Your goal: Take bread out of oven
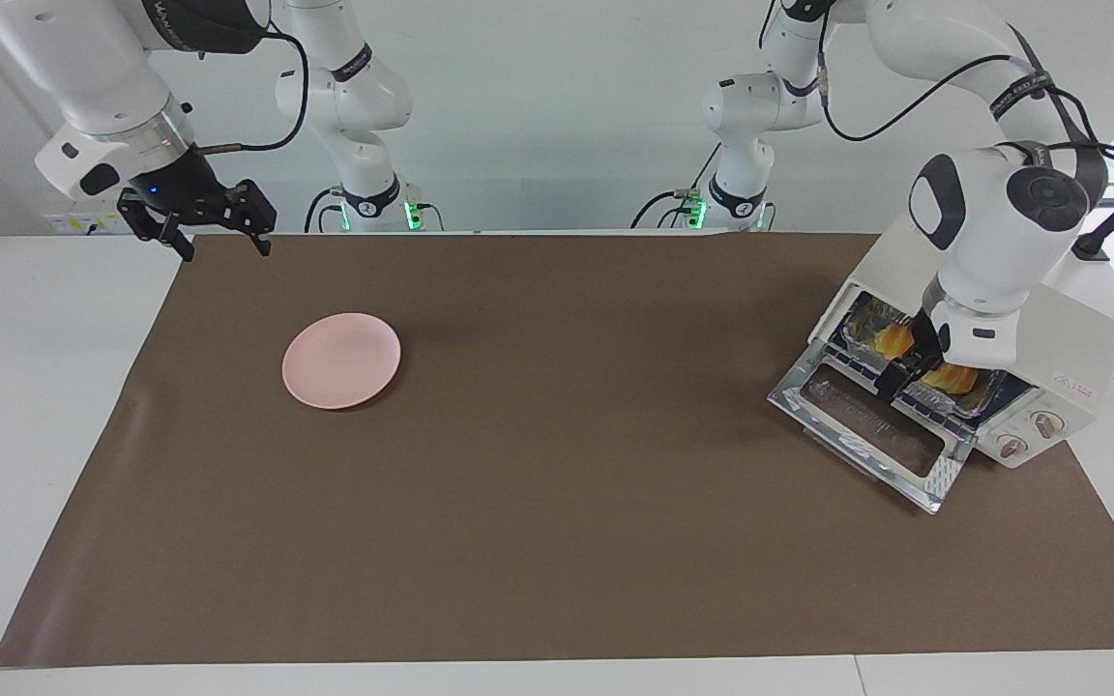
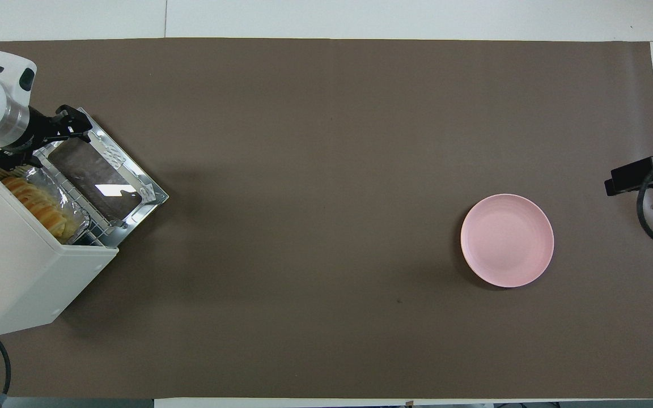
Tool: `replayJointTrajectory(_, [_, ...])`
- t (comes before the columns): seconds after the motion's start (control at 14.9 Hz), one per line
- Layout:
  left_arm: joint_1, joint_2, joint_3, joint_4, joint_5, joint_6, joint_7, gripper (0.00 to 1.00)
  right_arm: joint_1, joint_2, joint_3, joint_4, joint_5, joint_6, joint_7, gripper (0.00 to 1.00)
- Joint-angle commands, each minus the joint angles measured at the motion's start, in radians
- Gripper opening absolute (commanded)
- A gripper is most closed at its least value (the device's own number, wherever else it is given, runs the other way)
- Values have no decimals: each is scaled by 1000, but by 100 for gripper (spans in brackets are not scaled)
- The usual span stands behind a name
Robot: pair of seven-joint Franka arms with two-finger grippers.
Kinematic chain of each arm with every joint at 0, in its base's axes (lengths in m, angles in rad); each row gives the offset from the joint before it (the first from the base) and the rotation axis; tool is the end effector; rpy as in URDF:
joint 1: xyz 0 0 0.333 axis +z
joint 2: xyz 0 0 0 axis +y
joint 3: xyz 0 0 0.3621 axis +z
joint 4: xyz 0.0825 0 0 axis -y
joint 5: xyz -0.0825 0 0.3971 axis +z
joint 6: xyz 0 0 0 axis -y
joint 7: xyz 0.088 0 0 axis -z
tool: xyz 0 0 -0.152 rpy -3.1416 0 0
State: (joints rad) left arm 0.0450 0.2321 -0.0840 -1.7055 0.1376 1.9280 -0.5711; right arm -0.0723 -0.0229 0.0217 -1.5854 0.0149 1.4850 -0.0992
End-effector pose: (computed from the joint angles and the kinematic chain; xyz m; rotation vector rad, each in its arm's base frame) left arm 0.6509 -0.0064 0.4494 -2.9455 -0.7295 -0.0377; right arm 0.5460 -0.0251 0.6243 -3.1182 -0.0768 0.1189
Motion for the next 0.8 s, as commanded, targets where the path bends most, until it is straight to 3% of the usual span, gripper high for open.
replayJointTrajectory(0.0, [-7, -39, 3, -83, 31, 19, -50, 100, -9, -22, 7, -24, 13, -6, 10, 100])
replayJointTrajectory(0.54, [-4, -96, 3, -210, 57, 35, -72, 100, -9, -22, 7, -24, 13, -6, 10, 100])
replayJointTrajectory(0.74, [-7, -112, 3, -276, 57, 104, -79, 100, -9, -22, 7, -24, 13, -6, 10, 100])
